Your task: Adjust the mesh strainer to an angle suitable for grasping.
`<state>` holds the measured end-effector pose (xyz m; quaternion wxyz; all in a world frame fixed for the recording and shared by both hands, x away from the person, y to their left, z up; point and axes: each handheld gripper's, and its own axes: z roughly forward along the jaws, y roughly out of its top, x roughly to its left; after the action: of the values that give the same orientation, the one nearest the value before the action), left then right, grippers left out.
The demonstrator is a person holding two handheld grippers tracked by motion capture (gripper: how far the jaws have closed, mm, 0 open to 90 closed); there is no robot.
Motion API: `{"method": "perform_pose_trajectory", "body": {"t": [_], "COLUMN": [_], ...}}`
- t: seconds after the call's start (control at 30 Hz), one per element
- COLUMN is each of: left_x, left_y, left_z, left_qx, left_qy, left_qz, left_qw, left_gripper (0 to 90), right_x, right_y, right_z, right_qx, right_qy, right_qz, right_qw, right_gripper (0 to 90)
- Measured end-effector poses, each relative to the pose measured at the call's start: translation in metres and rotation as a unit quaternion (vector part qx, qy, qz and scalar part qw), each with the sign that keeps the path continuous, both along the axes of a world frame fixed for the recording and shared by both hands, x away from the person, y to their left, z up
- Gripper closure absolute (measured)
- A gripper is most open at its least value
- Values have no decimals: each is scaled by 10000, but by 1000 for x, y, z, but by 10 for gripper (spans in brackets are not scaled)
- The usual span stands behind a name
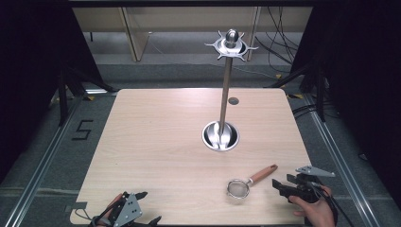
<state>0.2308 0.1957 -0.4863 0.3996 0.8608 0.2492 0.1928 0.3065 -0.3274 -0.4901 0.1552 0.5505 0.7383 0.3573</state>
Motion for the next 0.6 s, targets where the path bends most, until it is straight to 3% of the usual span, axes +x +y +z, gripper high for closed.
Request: {"method": "perform_pose_trajectory", "body": {"t": [0.03, 0.2, 0.23, 0.27, 0.3, 0.33, 0.37, 0.4, 0.5, 0.53, 0.6], "left_x": [0, 0, 0, 0, 0, 0, 0, 0, 1, 1, 1], "left_y": [0, 0, -1, 0, 0, 0, 0, 0, 0, -1, -1], "left_z": [1, 0, -1, 0, 0, 0, 0, 0, -1, -1, -2], "left_qx": [55, -20, -113, -28, -17, -17, -20, -14, 38, -28, -56], "left_qy": [22, -7, 6, -2, -3, -3, 6, 11, -49, -18, -4], "left_qz": [-35, 8, 47, 15, 10, 10, 8, 6, 13, -2, -12], "left_qw": [10000, 10000, 9999, 10000, 10000, 10000, 10000, 10000, 10000, 10000, 10000], "left_gripper": [153, 153, 153, 153, 153, 153, 153, 153, 153, 153, 153], "right_x": [-2, 0, 0, -1, 2, 2, 1, 4, 6, 7, 10], "right_y": [2, 3, 6, 7, 5, 5, 10, 8, 12, 15, 17], "right_z": [0, 1, 2, 2, 1, 1, 2, 1, 1, 1, -1], "right_qx": [124, 112, 169, 254, 184, 184, 265, 136, 184, 256, 281], "right_qy": [78, 81, 171, 190, 36, 36, 259, 109, 118, 138, 128], "right_qz": [-45, -11, -168, -187, -74, -74, -240, -59, -85, -192, -127], "right_qw": [9999, 9999, 9996, 9993, 9998, 9998, 9990, 9998, 9997, 9994, 9994], "right_gripper": [316, 317, 317, 317, 317, 317, 317, 317, 315, 313, 309]}}
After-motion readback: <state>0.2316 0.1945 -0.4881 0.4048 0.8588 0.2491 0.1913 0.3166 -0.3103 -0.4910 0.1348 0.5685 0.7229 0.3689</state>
